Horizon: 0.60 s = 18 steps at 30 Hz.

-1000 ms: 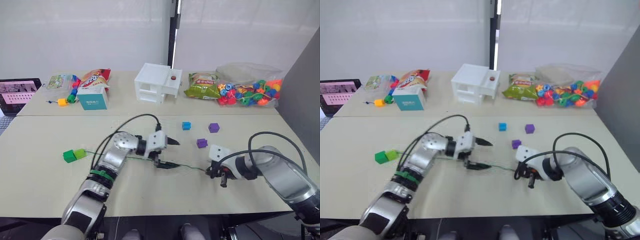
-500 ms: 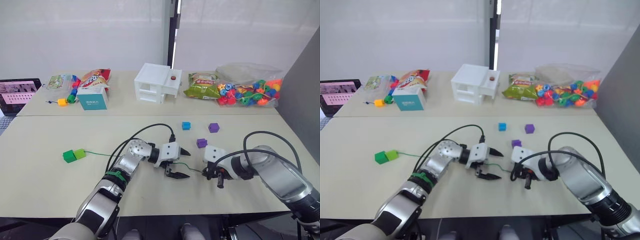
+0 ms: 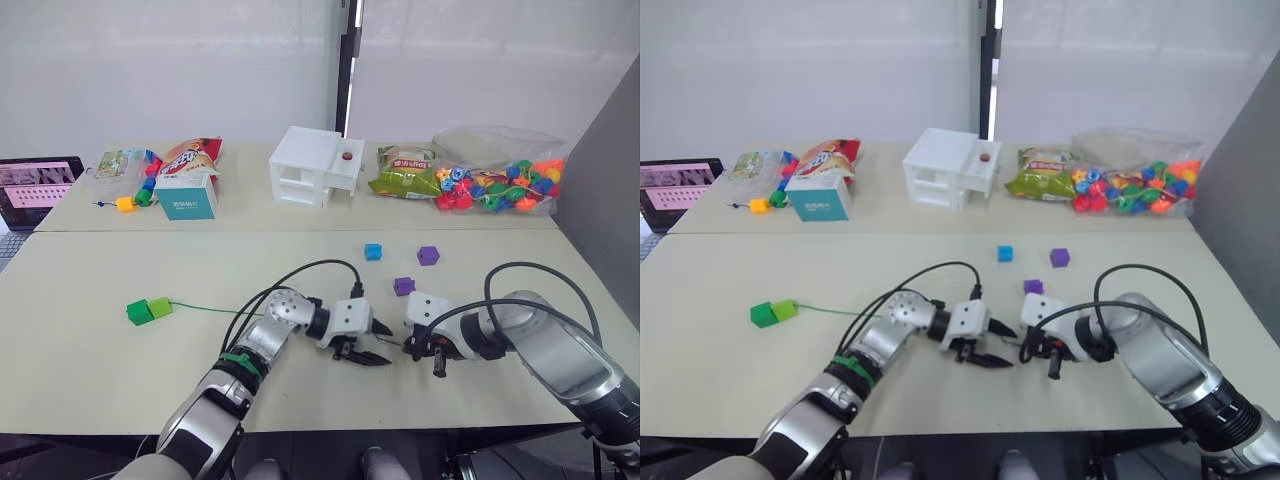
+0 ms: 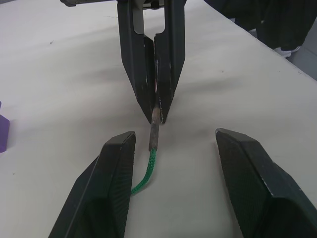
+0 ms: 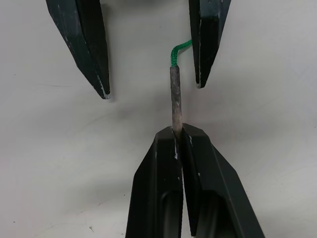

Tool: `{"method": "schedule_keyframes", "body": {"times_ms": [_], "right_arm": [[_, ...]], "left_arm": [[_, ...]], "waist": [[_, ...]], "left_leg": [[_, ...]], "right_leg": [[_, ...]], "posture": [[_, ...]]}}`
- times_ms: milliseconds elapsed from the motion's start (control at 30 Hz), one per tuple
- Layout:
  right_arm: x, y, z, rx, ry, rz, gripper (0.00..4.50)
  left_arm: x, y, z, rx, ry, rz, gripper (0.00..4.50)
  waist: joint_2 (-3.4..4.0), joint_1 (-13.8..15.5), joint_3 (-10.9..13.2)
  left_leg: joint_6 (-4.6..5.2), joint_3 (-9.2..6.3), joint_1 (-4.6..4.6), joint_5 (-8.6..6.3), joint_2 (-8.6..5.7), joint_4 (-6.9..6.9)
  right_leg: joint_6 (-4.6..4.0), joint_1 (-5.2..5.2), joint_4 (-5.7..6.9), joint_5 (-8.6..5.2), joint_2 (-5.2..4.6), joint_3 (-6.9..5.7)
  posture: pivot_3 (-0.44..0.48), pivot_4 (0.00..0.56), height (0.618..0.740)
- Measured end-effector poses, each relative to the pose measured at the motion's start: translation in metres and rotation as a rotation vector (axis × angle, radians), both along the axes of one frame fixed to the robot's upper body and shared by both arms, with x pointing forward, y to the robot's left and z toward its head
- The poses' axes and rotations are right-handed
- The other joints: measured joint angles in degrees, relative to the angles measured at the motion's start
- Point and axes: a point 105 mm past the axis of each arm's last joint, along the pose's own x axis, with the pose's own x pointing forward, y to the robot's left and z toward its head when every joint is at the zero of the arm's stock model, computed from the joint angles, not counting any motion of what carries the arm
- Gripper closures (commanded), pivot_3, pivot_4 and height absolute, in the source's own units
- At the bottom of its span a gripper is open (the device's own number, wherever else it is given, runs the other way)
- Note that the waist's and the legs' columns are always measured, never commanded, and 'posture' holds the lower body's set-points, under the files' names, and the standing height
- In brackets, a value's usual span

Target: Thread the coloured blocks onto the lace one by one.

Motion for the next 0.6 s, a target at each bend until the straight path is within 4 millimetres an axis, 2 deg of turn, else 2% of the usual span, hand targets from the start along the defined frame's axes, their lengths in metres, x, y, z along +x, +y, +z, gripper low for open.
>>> {"method": "schedule_keyframes", "body": {"times_ms": [200,233,600], "right_arm": [[-0.0008,0.0006,-0.0006,0.000,0.005,0.004,4.50],[-0.0014,0.0010,-0.0008,0.001,0.008,0.008,4.50],[-0.0017,0.0015,-0.0011,0.001,0.008,0.010,4.50]], "left_arm": [[0.0013,0.0018,0.0001,-0.001,0.006,0.022,4.27],[0.0019,0.0023,0.0003,-0.002,0.006,0.027,4.47],[0.0020,0.0022,-0.0016,0.004,0.010,0.034,4.47]], "waist": [[0.01,0.00,0.00],[0.01,0.02,-0.01],[0.01,0.28,-0.01]], "left_leg": [[0.00,0.00,0.01,0.00,0.00,0.00],[0.00,0.00,0.01,0.00,0.00,0.00],[0.00,0.00,0.03,0.00,0.00,0.01]], "right_leg": [[0.00,0.01,0.00,0.00,0.00,0.00],[0.00,0.01,0.00,0.00,0.00,0.00],[0.00,0.04,0.00,0.00,0.00,0.00]], "posture": [[0.000,0.150,0.740],[0.000,0.150,0.740],[0.000,0.150,0.740]]}}
